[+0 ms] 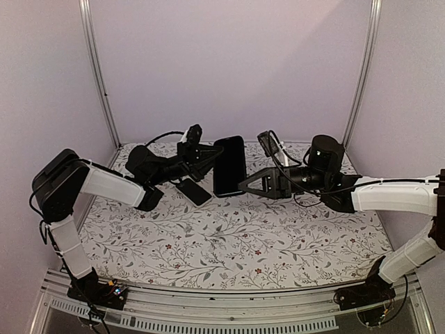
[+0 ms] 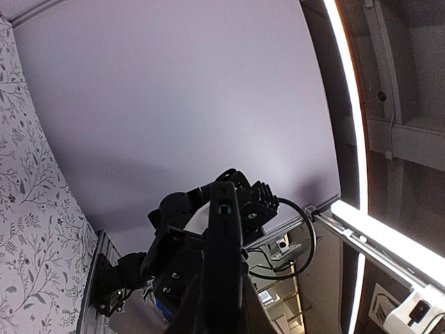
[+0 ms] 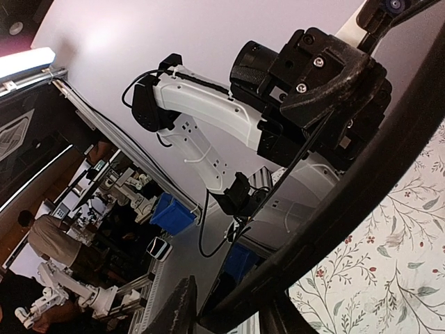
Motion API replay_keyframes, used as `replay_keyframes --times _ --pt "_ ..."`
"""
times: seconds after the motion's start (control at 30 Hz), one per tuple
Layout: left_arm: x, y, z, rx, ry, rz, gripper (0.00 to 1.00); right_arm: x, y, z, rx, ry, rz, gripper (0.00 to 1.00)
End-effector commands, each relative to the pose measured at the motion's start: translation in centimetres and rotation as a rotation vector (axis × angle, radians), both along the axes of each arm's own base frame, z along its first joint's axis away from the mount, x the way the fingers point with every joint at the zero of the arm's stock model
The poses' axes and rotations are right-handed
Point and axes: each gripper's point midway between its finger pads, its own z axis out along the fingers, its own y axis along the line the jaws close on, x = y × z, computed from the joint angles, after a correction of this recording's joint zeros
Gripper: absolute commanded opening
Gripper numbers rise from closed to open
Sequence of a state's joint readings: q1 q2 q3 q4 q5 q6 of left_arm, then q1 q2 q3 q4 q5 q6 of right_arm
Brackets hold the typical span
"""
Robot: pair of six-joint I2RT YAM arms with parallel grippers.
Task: Take the phone out of the phone case
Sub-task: Remove the bottom right corner of the phone case from the phone.
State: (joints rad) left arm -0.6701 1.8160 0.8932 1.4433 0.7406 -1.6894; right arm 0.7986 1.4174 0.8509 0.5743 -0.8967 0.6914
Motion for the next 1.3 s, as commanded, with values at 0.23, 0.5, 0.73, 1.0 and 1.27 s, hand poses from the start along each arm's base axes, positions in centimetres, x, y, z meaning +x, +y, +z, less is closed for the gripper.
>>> replay_keyframes --times 0.23,0.5,0.73,1.0,1.27 --pt "-0.7 0.6 3.0 -0.067 -0.062 -0.004 0.00 -0.3 0.9 0.9 0.000 -0.052 0.033 0.38" --pt "-0.6 0.5 2.8 -0.066 -0.055 -0.005 0.00 0.0 0.9 0.3 -0.022 -0.052 0.009 0.40" --pt "-0.3 0.3 2.3 -0.048 -0.018 -0.006 0.00 -0.3 1.1 0.9 -0.017 -0.081 0.010 0.20" --pt "0.1 -0.3 0.8 -0.004 0.045 -0.008 0.00 -0.4 1.1 2.1 -0.001 -0.140 0.007 0.29" --pt "0.3 -0.5 0.3 0.009 0.061 -0.009 0.00 -0.3 1.1 2.3 -0.008 -0.151 -0.002 0.37"
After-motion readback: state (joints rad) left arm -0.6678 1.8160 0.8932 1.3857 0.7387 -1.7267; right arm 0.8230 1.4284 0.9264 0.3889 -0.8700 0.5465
